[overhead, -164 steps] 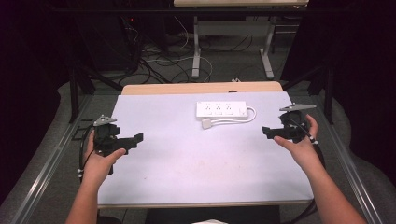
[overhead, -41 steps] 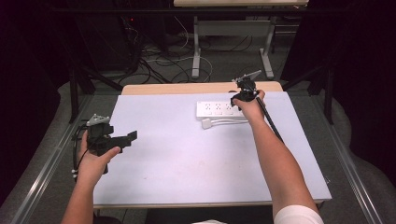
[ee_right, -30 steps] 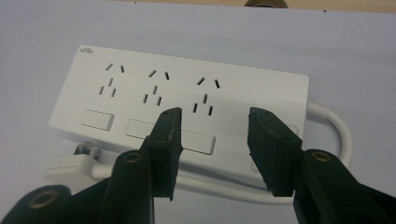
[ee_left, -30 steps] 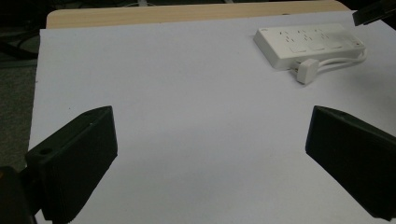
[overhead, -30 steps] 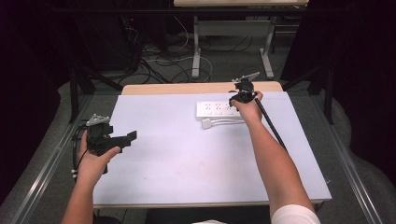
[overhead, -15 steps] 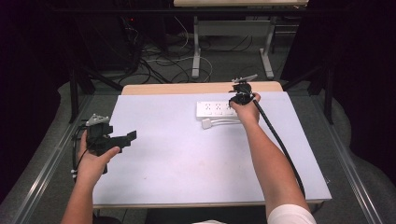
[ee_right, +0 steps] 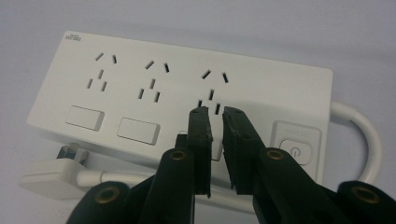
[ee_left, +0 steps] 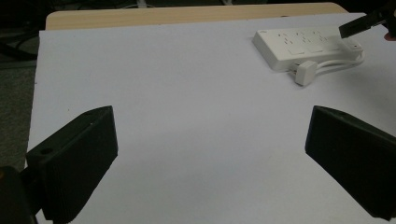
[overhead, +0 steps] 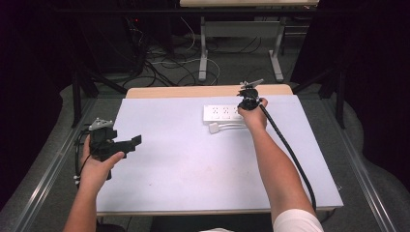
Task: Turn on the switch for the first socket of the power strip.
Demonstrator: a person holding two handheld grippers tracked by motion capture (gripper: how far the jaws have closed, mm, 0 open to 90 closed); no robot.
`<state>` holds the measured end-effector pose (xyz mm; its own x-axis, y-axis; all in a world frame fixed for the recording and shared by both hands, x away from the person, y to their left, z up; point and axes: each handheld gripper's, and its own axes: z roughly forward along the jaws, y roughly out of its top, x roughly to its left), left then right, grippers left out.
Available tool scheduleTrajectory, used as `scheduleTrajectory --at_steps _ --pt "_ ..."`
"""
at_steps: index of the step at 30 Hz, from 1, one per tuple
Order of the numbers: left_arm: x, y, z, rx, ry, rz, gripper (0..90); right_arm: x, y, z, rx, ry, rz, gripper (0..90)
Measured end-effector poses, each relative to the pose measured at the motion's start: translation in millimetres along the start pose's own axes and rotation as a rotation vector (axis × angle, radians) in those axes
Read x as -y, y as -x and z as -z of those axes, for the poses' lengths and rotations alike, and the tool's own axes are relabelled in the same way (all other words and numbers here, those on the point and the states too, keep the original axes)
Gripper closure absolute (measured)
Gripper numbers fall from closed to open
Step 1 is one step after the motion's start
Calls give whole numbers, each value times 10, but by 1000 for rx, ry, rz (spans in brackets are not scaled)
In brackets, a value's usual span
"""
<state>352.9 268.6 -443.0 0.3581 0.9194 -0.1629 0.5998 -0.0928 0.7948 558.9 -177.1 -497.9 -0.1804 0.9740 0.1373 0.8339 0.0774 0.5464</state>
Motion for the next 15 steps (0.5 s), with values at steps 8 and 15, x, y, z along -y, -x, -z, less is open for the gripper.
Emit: scheduleTrajectory --at_steps 8,15 --pt "-3 -11 10 -1 4 0 23 20 -10 -70 14 -16 -1 852" --pt "-3 -11 7 -1 6 2 24 33 -18 -101 27 -39 1 874"
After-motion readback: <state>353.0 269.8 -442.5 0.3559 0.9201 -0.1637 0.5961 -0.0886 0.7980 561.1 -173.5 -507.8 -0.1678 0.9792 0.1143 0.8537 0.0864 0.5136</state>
